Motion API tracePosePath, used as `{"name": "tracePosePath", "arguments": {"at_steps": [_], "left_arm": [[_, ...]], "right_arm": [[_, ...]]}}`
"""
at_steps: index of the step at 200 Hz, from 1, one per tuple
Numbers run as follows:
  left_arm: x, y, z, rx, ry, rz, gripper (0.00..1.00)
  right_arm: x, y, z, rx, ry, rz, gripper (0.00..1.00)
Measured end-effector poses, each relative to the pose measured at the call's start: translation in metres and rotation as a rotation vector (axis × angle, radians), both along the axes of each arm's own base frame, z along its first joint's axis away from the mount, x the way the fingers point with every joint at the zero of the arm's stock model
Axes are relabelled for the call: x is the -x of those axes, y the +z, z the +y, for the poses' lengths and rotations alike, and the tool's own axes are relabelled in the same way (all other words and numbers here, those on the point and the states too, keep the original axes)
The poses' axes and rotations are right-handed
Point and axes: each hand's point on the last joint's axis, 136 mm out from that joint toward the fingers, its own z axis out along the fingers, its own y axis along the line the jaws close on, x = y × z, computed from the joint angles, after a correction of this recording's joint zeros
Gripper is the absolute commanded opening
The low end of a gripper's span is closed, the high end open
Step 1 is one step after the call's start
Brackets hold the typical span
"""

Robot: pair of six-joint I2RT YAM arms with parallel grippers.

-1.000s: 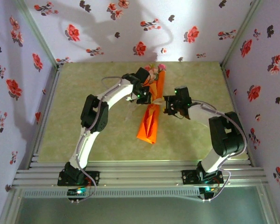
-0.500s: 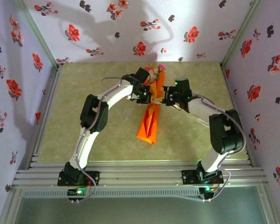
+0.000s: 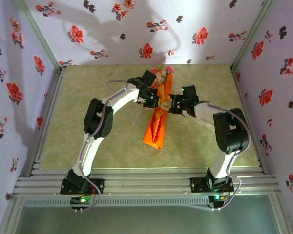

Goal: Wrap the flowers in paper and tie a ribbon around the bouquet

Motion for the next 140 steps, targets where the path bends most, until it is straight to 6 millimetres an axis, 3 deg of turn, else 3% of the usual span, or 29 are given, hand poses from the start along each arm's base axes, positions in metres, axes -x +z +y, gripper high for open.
{"name": "tracePosePath", "arguments": {"at_steps": [38,63,88,140], "left_arm": [[-0.001,0.001,0.0,0.004,-0.001,-0.006,0.0],[-0.001,0.002,0.0,0.003,-0.011,-0.014,0.0],[0.0,0.002,0.001,0.001,-0.016,-0.016,0.0],[0.001,0.004,0.001,0.002,-0.021,-0.02,0.0]], "right_arm": [[-0.013,-0.009,0.001,-0.006,-0.011,0.003,0.38],[-0.014,-0.01,0.003,-0.013,-0.008,0.002,0.16],[-0.015,-0.008,0.004,-0.023,-0.006,-0.001,0.01],[-0.008,0.003,0.003,-0.022,0.003,-0.015,0.0]]}}
